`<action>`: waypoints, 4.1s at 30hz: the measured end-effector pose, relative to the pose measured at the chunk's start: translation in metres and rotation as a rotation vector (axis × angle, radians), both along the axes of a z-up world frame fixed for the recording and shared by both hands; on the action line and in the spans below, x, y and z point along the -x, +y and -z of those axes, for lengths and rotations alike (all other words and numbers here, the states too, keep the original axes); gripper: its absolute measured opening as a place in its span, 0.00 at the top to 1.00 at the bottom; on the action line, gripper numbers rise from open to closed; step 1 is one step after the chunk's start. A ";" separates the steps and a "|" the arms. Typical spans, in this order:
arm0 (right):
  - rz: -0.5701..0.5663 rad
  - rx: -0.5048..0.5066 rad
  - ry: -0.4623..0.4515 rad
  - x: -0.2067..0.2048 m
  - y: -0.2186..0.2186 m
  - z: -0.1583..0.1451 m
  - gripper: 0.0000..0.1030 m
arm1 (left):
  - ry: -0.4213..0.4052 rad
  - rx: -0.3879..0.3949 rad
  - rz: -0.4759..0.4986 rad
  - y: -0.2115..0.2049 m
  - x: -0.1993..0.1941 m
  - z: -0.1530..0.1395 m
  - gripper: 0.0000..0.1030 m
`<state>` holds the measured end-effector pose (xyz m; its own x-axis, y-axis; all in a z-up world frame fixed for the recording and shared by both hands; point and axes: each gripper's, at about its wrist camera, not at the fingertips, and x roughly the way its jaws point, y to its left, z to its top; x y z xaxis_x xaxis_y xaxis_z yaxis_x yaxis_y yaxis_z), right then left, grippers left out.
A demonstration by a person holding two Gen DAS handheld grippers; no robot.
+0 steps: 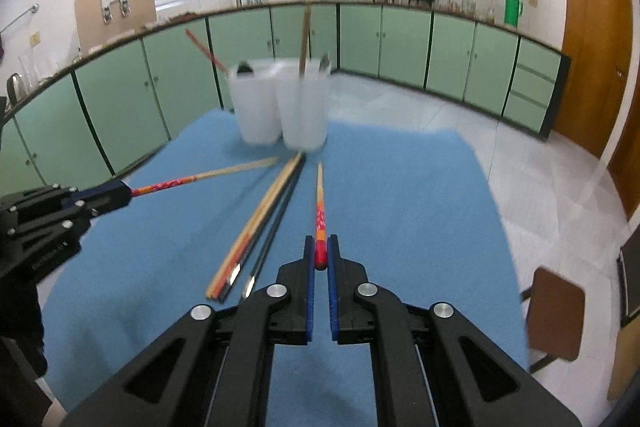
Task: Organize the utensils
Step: 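Lift both chopsticks and lower them into the white holder, then open both tools to release the chopsticks and withdraw to the mat, then grasp a black chopstick with the right tool while the left grasps a plain wooden one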
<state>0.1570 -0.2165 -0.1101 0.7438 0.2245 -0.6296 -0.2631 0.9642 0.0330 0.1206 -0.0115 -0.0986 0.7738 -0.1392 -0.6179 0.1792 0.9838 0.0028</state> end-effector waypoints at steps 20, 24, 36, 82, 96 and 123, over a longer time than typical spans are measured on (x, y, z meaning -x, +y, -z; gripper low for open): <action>-0.128 -0.055 -0.131 -0.058 0.005 -0.125 0.95 | -0.222 0.088 0.063 0.003 -0.024 -0.112 0.95; -0.162 -0.093 -0.147 -0.069 0.007 -0.145 0.95 | -0.260 0.085 0.070 0.001 -0.026 -0.125 0.95; -0.154 -0.164 -0.280 -0.132 0.016 -0.221 0.95 | -0.485 0.083 0.036 -0.001 -0.083 -0.197 0.96; 0.116 -0.094 -0.044 -0.021 0.003 0.029 0.09 | -0.116 0.044 -0.088 0.022 -0.031 0.035 0.34; 0.032 -0.013 0.110 -0.005 0.045 0.084 0.38 | 0.018 0.017 -0.146 0.030 -0.021 0.075 0.32; 0.067 0.009 0.185 -0.015 0.014 0.095 0.94 | 0.128 0.031 -0.028 -0.011 -0.019 0.088 0.32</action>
<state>0.1716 -0.2023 -0.2047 0.6286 0.1725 -0.7584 -0.1888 0.9798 0.0663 0.1397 -0.0220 -0.1867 0.6930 -0.1397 -0.7073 0.1490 0.9876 -0.0492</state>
